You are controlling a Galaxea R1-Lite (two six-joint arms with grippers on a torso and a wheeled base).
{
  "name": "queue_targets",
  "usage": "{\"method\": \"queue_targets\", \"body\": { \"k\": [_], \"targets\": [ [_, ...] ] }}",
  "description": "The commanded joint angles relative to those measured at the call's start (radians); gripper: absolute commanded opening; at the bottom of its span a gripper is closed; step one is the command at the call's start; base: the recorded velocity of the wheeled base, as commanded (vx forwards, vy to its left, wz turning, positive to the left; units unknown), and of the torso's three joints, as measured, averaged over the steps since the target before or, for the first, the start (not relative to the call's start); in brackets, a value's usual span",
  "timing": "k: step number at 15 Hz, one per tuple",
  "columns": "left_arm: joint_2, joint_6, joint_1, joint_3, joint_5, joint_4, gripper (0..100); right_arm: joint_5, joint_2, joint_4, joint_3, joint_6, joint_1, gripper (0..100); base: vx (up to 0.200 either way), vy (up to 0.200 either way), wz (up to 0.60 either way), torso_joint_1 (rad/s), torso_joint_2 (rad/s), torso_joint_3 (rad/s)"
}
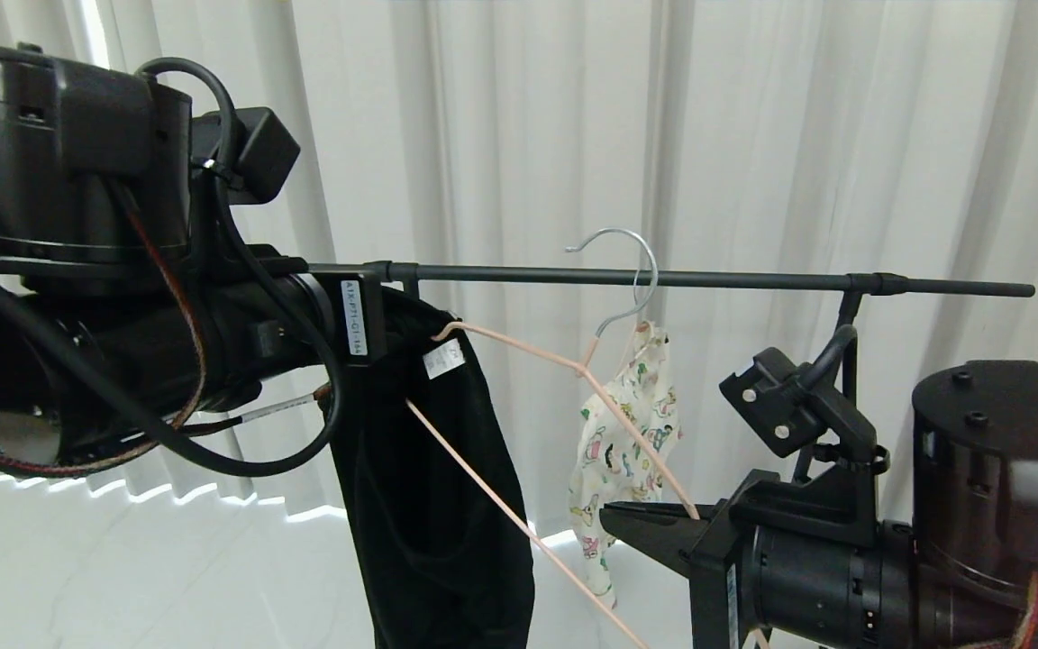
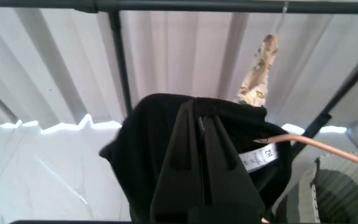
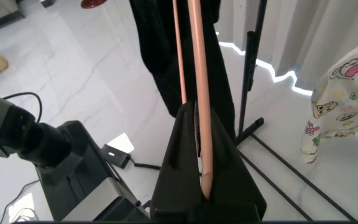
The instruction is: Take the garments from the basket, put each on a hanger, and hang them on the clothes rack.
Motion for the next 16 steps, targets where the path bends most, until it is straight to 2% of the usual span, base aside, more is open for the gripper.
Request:
{"method": "queue_targets", "body": {
  "k": [1,2,3,6,9,14,16],
  "targets": [
    [0.008,0.001,0.021,-0.005,0.003,0.001,0,-0.006,0.003,-0.001,0.001,-0.001,0.003,0,0.000,0.000,0.00,0.000,0.00,0.000],
    [0.005,0.001,0.019,-0.003,0.003,0.001,0,-0.008,0.006,-0.001,-0.001,-0.001,0.003,0,0.000,0.000,0.00,0.000,0.00,0.000],
    [-0.006,-0.005,-0.024,0.001,0.003,0.001,0,-0.008,0.018,-0.007,-0.009,-0.001,0.003,0,0.000,0.000,0.00,0.000,0.00,0.000],
    [-0.015,-0.117,-0.160,-0.003,0.003,0.001,0,-0.003,0.079,-0.108,-0.039,0.001,0.008,0,0.000,0.000,0.00,0.000,0.00,0.000],
    [-0.015,-0.195,-0.256,-0.040,0.003,0.001,0,0.000,0.121,-0.114,-0.065,0.007,0.036,0,0.000,0.000,0.00,0.000,0.00,0.000],
    [-0.017,-0.235,-0.354,-0.049,0.003,0.001,0,-0.003,0.182,-0.116,-0.108,0.026,0.046,0,0.000,0.000,0.00,0.000,0.00,0.000],
    [-0.017,-0.237,-0.361,-0.045,0.003,0.001,0,-0.006,0.187,-0.116,-0.107,0.027,0.045,0,0.000,0.000,0.00,0.000,0.00,0.000]
  ]
}}
